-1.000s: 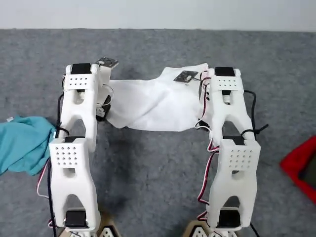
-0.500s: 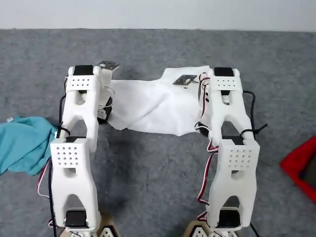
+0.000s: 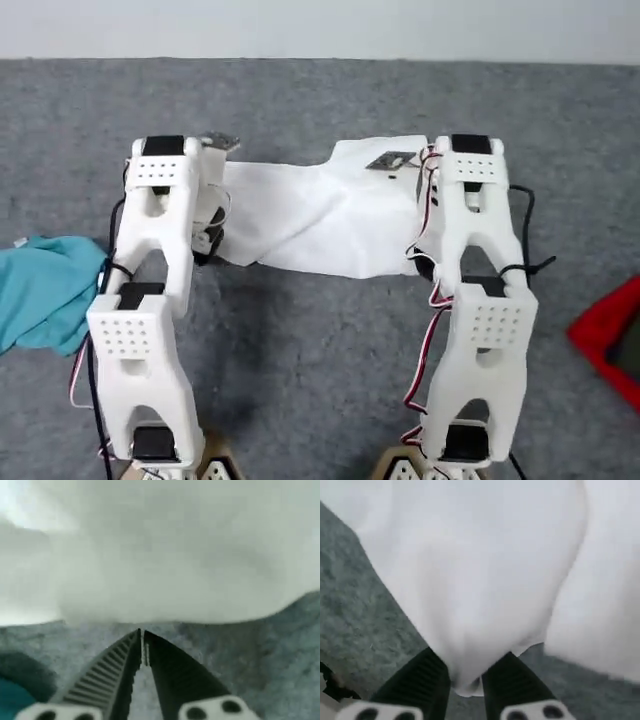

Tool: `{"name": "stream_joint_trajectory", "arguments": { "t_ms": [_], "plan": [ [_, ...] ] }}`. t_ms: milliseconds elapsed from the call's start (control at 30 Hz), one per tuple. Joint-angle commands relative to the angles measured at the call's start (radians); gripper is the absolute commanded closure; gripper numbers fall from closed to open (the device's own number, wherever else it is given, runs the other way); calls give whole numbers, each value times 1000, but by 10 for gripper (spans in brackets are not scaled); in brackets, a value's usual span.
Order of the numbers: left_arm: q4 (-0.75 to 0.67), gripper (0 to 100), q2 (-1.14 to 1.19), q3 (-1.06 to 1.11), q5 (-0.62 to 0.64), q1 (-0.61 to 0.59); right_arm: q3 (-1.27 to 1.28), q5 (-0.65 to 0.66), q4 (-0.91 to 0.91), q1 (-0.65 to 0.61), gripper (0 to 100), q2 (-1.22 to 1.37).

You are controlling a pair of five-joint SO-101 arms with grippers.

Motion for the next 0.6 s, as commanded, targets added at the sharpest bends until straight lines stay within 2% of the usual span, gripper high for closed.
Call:
{"name": "stream_joint_trajectory", "arguments": {
  "t_ms": [0, 167, 267, 367, 467, 567],
  "plan": [
    [20, 989, -114, 94, -32, -6, 98, 37, 41, 5, 990, -110],
    [-55, 987, -149, 120, -17, -21, 222, 61, -1, 4, 990, -180],
    [-91, 969, -153, 85, 91, -23, 222, 61, -22, 5, 990, -191],
    [-48, 864, -149, 48, 158, 14, 227, 61, -36, 4, 990, -189],
    [-6, 735, -149, 33, 281, 54, 227, 61, -41, 5, 990, -189],
    [-29, 706, -146, 18, 456, 35, 227, 61, -35, 5, 990, -189]
  ]
}}
